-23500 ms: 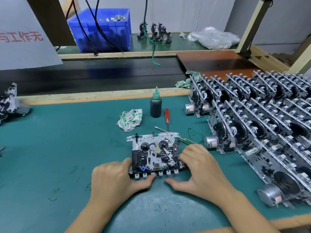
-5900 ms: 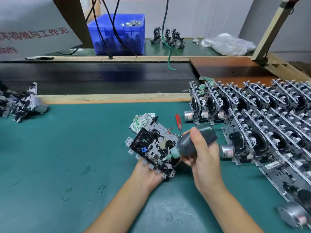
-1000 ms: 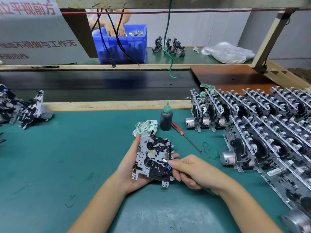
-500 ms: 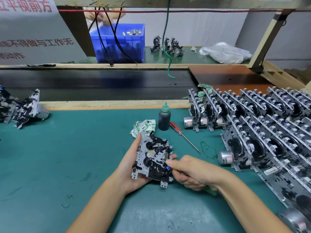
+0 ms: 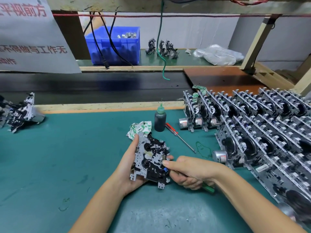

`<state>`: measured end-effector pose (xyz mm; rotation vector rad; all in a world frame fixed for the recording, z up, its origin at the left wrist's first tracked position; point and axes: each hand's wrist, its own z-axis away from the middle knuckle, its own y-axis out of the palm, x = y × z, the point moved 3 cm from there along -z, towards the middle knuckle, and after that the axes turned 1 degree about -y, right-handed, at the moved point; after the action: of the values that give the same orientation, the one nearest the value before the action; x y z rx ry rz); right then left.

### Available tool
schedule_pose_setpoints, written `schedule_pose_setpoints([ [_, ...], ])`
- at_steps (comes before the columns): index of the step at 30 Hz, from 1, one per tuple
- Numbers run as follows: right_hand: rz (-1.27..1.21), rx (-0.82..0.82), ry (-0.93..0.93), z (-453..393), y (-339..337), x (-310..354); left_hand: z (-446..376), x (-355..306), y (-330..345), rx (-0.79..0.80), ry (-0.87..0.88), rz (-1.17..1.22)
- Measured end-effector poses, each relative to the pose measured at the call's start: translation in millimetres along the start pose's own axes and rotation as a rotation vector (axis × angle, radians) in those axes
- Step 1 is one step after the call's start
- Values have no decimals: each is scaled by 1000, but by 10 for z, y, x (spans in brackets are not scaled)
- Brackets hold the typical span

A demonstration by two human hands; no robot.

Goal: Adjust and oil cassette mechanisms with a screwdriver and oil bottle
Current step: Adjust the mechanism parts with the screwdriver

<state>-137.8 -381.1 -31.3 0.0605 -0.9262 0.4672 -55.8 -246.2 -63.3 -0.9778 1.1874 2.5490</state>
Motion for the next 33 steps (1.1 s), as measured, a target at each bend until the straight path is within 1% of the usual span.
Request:
schedule_pose_setpoints([
  [6,23,4,18,17,-1,-4,16,19,16,-29,3,5],
  [11,-31,-2,-21,16,4,1,33,9,19,5,-12,5],
  [13,-125,12,-76,10,3,-15,55,-5,22,25,-4,15],
  [15,-297,5,-137,13,-25,-51,89,-10,40,41,0,40],
  [17,-447,-26,-195,19,-70,-89,133,-12,65,55,-3,124],
  [20,-552,-40,-232,15,-98,-118,174,-30,89,73,11,275],
  [22,-606,-49,-238,8,-112,-128,168,-31,76,73,8,334],
  [26,-595,-99,-242,-1,-129,-140,145,-21,57,93,12,406],
  [30,-557,-126,-267,-5,-117,-141,153,-23,60,102,24,402],
  [32,-528,-218,-317,-8,-149,-135,166,-36,54,105,18,342],
  [33,-502,-305,-351,-7,-181,-130,170,-41,56,111,7,291],
])
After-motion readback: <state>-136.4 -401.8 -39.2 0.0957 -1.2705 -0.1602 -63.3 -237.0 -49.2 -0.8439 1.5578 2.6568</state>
